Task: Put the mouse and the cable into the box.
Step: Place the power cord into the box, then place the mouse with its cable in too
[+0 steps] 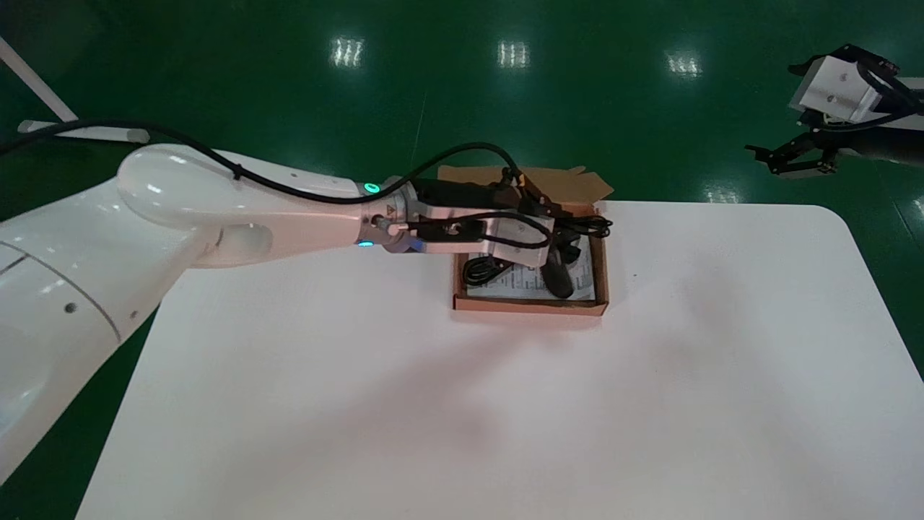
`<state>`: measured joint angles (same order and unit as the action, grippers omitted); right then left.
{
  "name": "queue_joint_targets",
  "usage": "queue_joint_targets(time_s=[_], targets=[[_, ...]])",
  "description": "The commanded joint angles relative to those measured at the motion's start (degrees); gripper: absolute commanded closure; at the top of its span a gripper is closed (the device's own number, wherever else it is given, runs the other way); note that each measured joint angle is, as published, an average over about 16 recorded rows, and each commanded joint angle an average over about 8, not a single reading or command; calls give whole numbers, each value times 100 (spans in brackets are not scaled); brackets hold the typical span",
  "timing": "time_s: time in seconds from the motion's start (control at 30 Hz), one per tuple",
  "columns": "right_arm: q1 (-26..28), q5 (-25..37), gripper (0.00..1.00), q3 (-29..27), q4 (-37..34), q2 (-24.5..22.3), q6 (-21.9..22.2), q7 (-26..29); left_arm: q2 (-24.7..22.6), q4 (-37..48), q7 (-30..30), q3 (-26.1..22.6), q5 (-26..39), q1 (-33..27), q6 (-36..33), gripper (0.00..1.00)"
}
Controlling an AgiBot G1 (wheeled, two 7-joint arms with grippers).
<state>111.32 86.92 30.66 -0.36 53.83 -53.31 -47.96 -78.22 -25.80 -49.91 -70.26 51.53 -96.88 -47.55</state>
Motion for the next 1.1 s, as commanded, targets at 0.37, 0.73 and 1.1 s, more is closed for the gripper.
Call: queue_joint_targets(time_s=[0.37,0.73,1.1], targets=[[137,142,0,98,71,-222,-29,-106,9,341,-91,-326,-187,-14,-167,100],[264,346,0,240,54,-584,-24,-233,-21,268,-224,-607,-175,35,443,100],[256,394,0,272,39,-628,-19,-255,-26,137,-363,-808,-117,10,689,6]])
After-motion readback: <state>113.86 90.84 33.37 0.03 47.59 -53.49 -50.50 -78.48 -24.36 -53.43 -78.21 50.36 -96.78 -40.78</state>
